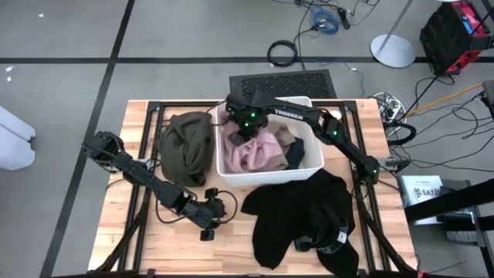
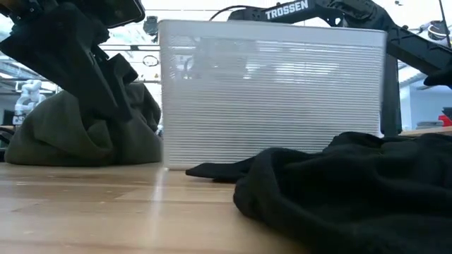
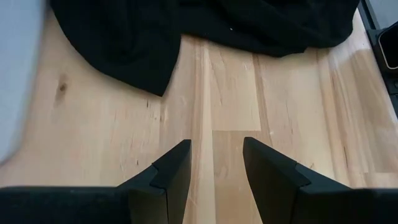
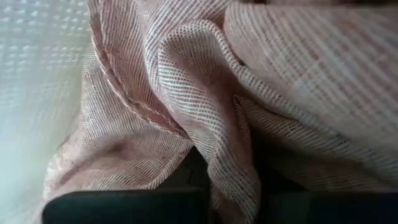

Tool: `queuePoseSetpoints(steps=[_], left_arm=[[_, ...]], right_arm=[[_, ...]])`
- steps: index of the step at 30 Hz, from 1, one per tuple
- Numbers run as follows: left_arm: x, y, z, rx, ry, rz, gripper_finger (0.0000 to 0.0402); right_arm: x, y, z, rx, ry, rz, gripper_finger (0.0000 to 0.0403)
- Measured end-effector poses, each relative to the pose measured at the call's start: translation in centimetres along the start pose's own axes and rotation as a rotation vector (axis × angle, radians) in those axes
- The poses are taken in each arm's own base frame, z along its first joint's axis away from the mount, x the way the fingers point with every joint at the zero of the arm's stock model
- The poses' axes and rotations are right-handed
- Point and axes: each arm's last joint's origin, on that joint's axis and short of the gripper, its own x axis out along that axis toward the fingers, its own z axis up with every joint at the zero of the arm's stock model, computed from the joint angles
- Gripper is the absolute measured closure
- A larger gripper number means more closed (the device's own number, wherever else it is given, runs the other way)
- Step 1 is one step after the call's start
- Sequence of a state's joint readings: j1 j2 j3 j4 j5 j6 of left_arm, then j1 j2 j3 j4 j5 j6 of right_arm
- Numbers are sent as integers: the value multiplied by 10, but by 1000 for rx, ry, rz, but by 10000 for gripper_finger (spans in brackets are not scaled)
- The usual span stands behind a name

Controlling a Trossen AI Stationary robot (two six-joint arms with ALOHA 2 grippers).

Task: Sort clothes
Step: Put the pink shirt into the laundry organizer bin

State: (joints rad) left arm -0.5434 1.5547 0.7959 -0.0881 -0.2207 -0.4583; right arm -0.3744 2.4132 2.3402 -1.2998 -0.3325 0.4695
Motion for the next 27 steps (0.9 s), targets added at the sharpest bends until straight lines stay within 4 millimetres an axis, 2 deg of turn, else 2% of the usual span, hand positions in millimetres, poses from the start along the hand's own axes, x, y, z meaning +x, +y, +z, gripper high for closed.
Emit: queuePoseSetpoints(steps=[5,8,16,21,27], left_arm=[[0,0,0,1,1,1,246],[0,0,0,0,1,1,246],[0,0,0,5,4,2,246],[0,0,0,4,3,1,246],[0,0,0,1,2,1,246]], right_arm=[[-5,-8,18,74,-136,19,376],[-8,-15,22,54,-141,31,381],[-4,-14,4,-90,14,-9,381],[-2,-10,3,-244,-11,-91,381],[4,-10,9,-317,-51,-82,381]])
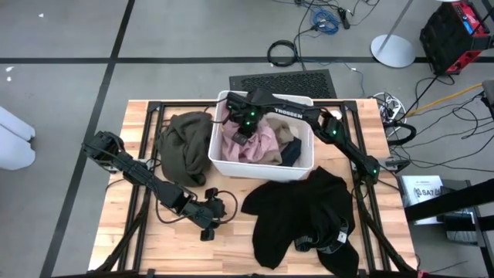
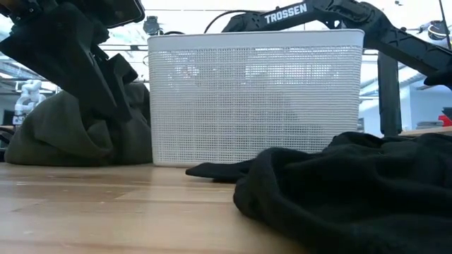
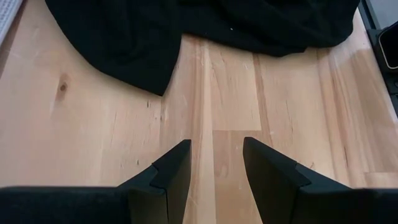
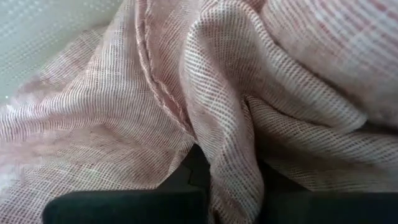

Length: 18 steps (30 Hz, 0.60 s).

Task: Sort clothes
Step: Put the pink shirt into the laundry organizer bin

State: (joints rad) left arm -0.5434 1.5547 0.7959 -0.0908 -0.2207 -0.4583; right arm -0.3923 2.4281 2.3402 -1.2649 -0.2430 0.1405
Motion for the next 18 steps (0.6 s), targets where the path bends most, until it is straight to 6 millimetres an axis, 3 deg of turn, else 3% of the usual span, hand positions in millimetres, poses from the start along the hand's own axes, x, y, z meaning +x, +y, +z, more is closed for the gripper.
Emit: queuePoseSetpoints(steps=[5,8,18], left_arm=[[0,0,0,1,0,0,246],[0,1,0,-2,-1,2,246],[1,3,2,-9,-1,9,246]], right_arm=[[3,-3,1,-3,2,43,379],[2,-5,2,50,3,43,358],[-22,0,-4,111,2,44,205]])
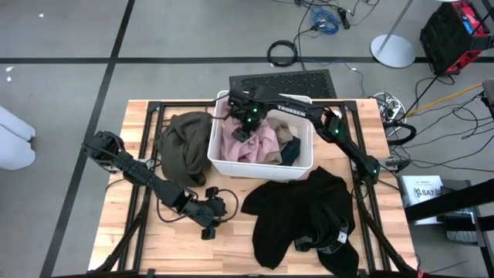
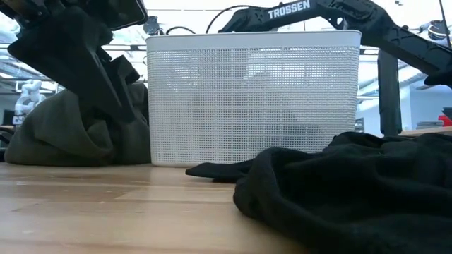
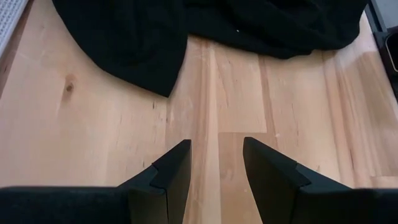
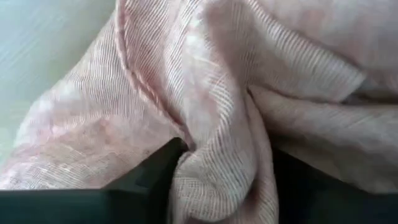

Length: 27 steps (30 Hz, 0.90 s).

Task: Sort clothes
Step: Put the pink shirt into the laundry organizer bin, then fold the gray jacket

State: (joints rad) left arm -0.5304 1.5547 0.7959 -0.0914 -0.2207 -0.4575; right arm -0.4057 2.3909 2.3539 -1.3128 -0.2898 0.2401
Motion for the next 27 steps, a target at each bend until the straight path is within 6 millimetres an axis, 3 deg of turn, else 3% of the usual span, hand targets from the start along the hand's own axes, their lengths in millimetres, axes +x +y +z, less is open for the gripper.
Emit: queuePoseSetpoints(steps=[7,16,22,27], left_arm=[[0,0,0,-2,-3,-2,246],[0,0,0,-2,-6,3,246],[-6,-6,16,17,-55,-4,246],[-29,-11,36,54,-137,-40,246]], right_arm=[[-38,11,-7,-17,-80,19,139],[-99,29,-26,4,-215,28,133],[-155,46,-53,-55,-360,5,135],[-198,71,-89,-107,-445,61,135]])
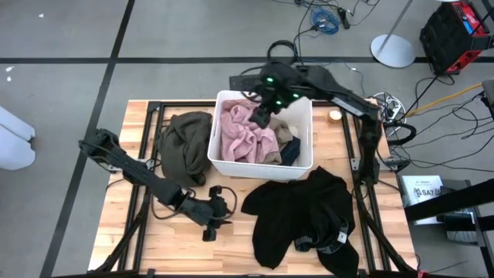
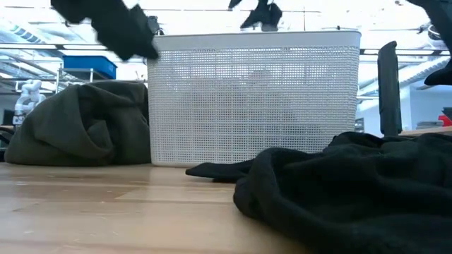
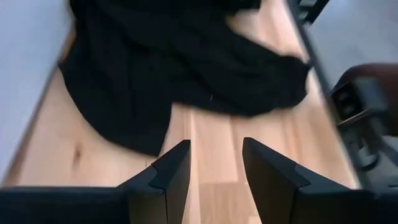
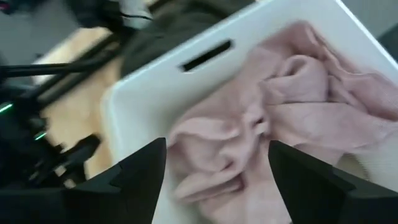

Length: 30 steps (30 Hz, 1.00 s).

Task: Sort clothes
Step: Fold the gray jacket

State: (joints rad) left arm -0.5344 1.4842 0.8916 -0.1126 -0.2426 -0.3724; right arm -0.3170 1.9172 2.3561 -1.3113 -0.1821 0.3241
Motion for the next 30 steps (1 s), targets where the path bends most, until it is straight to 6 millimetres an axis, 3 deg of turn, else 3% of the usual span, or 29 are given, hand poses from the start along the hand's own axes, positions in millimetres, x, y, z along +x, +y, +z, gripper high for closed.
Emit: queuePoseSetpoints(steps=[4,9,13,17,23,27,30], left_arm=[[-31,2,11,2,-29,-8,246],[-74,10,5,-103,23,41,246],[-99,16,-8,-193,100,121,246],[-109,14,-19,-219,176,137,246],[-107,17,-40,-190,367,267,265],[-101,19,-47,-183,444,348,271],[-97,20,-47,-170,433,387,271]], right_arm=[[-35,33,-24,-52,16,59,135],[-61,79,-66,-157,58,-1,135],[-70,116,-102,-268,45,-136,135],[-71,153,-140,-392,-20,-212,135],[-49,188,-211,-462,4,-291,135],[-14,196,-256,-385,11,-338,135],[18,202,-280,-373,-15,-277,135]])
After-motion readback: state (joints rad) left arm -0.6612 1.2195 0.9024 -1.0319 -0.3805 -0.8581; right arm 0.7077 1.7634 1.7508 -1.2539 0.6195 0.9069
